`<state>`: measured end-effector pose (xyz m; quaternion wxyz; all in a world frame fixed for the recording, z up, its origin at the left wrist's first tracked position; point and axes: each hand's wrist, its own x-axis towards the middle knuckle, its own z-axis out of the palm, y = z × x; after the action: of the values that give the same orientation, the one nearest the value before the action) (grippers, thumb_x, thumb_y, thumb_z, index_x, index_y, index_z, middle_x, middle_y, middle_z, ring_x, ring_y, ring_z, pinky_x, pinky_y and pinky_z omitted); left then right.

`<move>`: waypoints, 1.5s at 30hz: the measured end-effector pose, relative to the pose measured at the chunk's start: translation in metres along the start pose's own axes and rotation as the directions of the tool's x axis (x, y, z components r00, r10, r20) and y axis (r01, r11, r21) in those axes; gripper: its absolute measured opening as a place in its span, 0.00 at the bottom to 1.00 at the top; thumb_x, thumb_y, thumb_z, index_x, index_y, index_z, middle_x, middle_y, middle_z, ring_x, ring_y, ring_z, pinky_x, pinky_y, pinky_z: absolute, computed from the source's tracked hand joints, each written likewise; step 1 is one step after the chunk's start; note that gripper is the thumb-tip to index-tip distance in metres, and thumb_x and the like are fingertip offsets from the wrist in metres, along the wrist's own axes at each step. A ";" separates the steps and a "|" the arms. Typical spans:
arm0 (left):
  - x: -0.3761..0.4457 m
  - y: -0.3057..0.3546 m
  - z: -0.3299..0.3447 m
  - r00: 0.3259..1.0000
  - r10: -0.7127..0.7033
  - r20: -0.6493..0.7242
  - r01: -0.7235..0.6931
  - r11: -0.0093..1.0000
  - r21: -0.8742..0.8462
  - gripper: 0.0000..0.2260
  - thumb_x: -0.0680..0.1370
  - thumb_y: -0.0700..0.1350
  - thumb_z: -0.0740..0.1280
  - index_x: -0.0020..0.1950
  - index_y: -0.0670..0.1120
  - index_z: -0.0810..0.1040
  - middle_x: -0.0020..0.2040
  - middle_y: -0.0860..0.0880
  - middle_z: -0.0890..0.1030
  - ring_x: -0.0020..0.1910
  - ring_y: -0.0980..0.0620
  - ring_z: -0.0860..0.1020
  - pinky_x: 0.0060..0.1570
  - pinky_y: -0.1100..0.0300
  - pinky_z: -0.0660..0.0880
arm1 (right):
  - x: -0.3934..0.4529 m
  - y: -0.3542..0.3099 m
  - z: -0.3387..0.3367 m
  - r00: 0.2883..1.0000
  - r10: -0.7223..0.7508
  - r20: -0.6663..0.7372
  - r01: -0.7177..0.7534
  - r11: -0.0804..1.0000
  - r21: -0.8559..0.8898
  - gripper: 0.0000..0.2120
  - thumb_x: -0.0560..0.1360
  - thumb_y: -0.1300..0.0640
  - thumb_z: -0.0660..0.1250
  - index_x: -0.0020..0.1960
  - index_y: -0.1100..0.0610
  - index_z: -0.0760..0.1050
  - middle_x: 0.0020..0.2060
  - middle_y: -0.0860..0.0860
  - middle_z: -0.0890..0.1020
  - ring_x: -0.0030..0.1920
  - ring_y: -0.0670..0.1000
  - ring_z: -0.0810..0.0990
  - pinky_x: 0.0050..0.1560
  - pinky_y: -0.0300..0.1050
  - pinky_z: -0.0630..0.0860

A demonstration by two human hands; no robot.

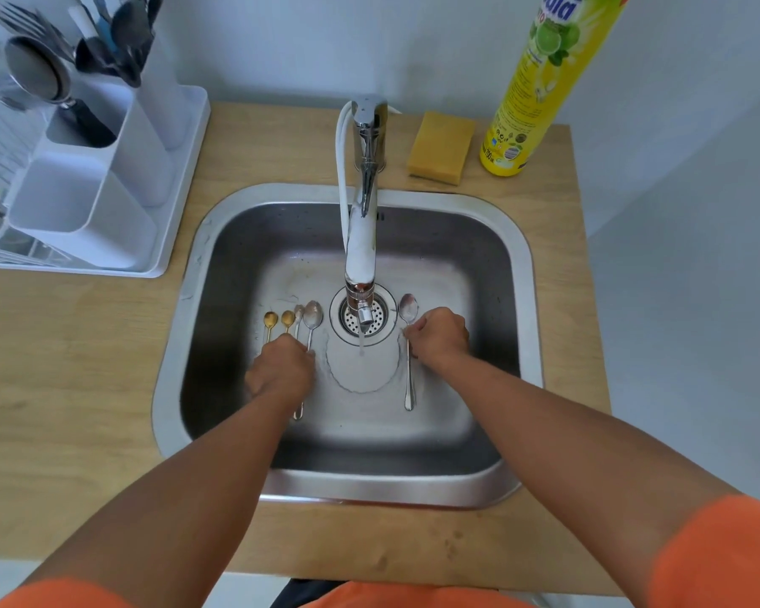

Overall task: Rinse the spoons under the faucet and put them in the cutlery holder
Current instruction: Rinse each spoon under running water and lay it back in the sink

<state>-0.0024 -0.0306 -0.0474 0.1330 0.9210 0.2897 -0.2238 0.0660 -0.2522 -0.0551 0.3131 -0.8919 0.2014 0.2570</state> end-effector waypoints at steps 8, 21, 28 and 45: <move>-0.005 0.014 -0.009 0.990 -0.015 0.139 0.002 0.996 0.094 0.09 0.80 0.51 0.61 0.46 0.49 0.76 0.40 0.50 0.76 0.38 0.49 0.76 0.36 0.57 0.66 | 0.007 0.000 0.002 0.999 0.026 0.042 -0.026 1.000 0.005 0.12 0.72 0.49 0.74 0.47 0.57 0.83 0.47 0.58 0.86 0.46 0.60 0.87 0.51 0.51 0.85; -0.041 0.026 -0.007 0.845 0.119 0.522 0.300 0.702 -0.646 0.11 0.83 0.48 0.67 0.43 0.44 0.79 0.34 0.46 0.76 0.28 0.52 0.68 0.27 0.62 0.63 | -0.031 -0.009 0.005 0.985 -0.142 0.100 0.125 0.979 0.158 0.13 0.77 0.47 0.70 0.41 0.55 0.83 0.39 0.52 0.87 0.39 0.52 0.85 0.39 0.42 0.77; -0.055 0.028 -0.014 0.728 0.162 0.666 0.479 0.574 -0.664 0.11 0.83 0.49 0.69 0.54 0.41 0.81 0.36 0.49 0.77 0.28 0.57 0.71 0.22 0.65 0.64 | -0.052 -0.011 0.001 0.841 -0.125 0.527 -0.151 0.880 0.451 0.08 0.75 0.53 0.76 0.46 0.57 0.83 0.34 0.50 0.85 0.25 0.44 0.74 0.24 0.36 0.65; -0.042 0.042 -0.027 0.953 0.194 0.233 0.053 0.650 -0.758 0.09 0.80 0.51 0.73 0.56 0.50 0.79 0.52 0.47 0.84 0.40 0.51 0.80 0.32 0.58 0.76 | -0.046 -0.003 -0.007 0.857 -0.292 0.425 0.235 0.955 0.182 0.11 0.78 0.53 0.72 0.39 0.56 0.82 0.33 0.49 0.83 0.32 0.46 0.74 0.32 0.38 0.71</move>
<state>0.0009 -0.0736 0.0015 0.5546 0.7481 0.2971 -0.2112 0.0335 -0.2452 -0.0216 0.4378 -0.8068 0.0154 0.3964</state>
